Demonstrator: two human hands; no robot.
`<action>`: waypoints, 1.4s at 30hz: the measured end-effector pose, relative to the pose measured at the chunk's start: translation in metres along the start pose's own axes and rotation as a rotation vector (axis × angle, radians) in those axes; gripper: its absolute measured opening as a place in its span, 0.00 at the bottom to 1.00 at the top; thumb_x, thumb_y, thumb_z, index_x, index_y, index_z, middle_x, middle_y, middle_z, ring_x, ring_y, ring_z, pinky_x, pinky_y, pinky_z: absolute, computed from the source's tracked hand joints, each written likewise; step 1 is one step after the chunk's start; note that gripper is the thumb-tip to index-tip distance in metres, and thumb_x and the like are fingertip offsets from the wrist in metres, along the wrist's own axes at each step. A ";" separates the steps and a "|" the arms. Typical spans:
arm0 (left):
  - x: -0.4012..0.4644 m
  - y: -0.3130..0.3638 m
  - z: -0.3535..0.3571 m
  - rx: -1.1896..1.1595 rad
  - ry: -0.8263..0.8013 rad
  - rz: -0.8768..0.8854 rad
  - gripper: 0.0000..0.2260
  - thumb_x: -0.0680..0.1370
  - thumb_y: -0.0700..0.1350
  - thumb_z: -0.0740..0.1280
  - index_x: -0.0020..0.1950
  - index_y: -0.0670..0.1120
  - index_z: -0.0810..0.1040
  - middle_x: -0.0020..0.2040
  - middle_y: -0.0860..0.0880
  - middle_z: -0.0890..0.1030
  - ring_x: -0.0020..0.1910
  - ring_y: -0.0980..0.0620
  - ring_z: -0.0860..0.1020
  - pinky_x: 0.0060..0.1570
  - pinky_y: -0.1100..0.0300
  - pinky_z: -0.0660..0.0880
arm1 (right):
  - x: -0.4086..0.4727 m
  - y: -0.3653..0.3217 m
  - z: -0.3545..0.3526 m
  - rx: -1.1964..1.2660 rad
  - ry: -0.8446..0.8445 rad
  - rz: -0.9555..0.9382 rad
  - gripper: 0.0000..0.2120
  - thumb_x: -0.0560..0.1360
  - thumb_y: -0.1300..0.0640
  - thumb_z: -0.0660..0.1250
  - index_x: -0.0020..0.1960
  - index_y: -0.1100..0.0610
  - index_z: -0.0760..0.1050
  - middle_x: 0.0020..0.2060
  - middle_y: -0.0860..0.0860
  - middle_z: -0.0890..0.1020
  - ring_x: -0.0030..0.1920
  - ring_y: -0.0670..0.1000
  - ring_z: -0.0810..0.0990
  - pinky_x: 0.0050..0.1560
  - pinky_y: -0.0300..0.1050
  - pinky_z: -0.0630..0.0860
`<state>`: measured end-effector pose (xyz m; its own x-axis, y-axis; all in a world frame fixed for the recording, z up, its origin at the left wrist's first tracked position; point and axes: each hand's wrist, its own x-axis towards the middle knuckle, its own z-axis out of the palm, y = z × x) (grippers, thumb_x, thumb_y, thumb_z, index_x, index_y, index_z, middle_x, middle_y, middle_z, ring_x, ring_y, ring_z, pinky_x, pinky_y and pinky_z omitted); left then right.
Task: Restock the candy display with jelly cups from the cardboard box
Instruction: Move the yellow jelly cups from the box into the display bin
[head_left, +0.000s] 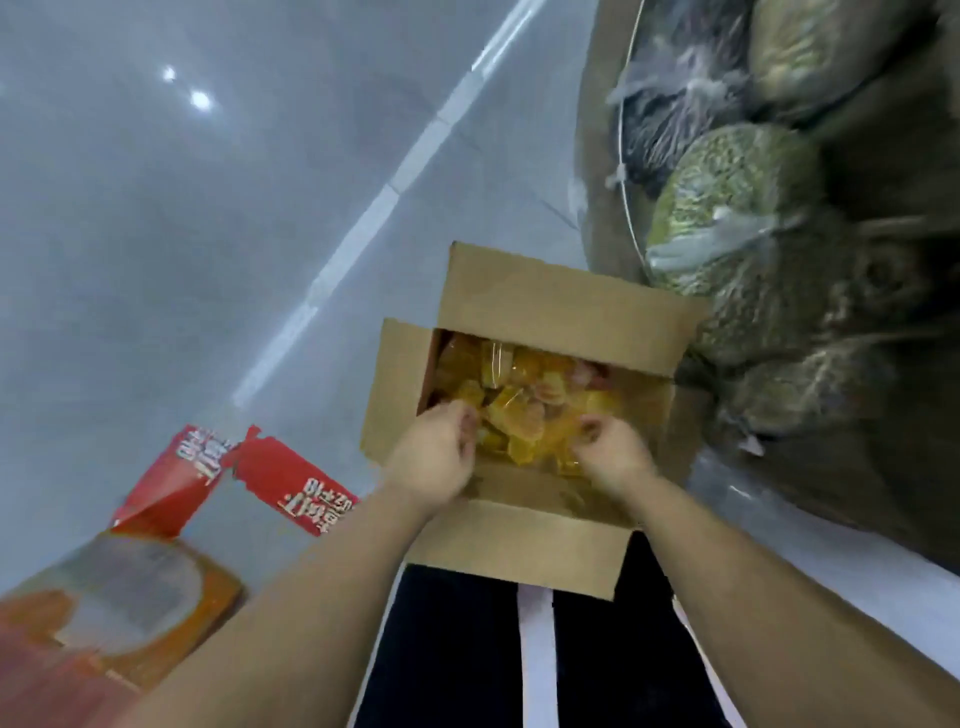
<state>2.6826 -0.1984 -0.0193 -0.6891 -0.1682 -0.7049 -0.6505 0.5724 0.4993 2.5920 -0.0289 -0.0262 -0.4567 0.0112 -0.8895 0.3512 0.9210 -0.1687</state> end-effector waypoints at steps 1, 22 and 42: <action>0.022 -0.008 0.013 0.024 0.006 0.025 0.11 0.76 0.39 0.62 0.58 0.42 0.75 0.54 0.43 0.79 0.54 0.44 0.76 0.50 0.60 0.68 | 0.022 0.000 0.010 0.018 0.007 -0.008 0.14 0.74 0.55 0.67 0.59 0.57 0.76 0.54 0.58 0.81 0.53 0.56 0.79 0.48 0.41 0.71; 0.116 -0.030 0.079 -0.563 0.116 -0.247 0.30 0.72 0.45 0.72 0.70 0.46 0.64 0.63 0.44 0.75 0.62 0.45 0.74 0.63 0.52 0.71 | 0.102 -0.016 0.070 -0.071 0.308 0.235 0.25 0.71 0.39 0.66 0.61 0.53 0.74 0.64 0.55 0.69 0.60 0.56 0.75 0.52 0.47 0.72; 0.115 -0.039 0.092 -0.631 0.150 -0.222 0.26 0.71 0.43 0.72 0.66 0.47 0.66 0.59 0.46 0.78 0.60 0.45 0.76 0.62 0.47 0.72 | 0.135 0.022 0.025 -0.779 0.001 -0.687 0.31 0.75 0.56 0.63 0.73 0.43 0.55 0.72 0.52 0.60 0.73 0.54 0.56 0.71 0.47 0.53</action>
<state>2.6579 -0.1663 -0.1657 -0.5248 -0.3629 -0.7700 -0.8119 -0.0582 0.5808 2.5588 -0.0166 -0.1612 -0.3595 -0.6112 -0.7051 -0.6101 0.7257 -0.3179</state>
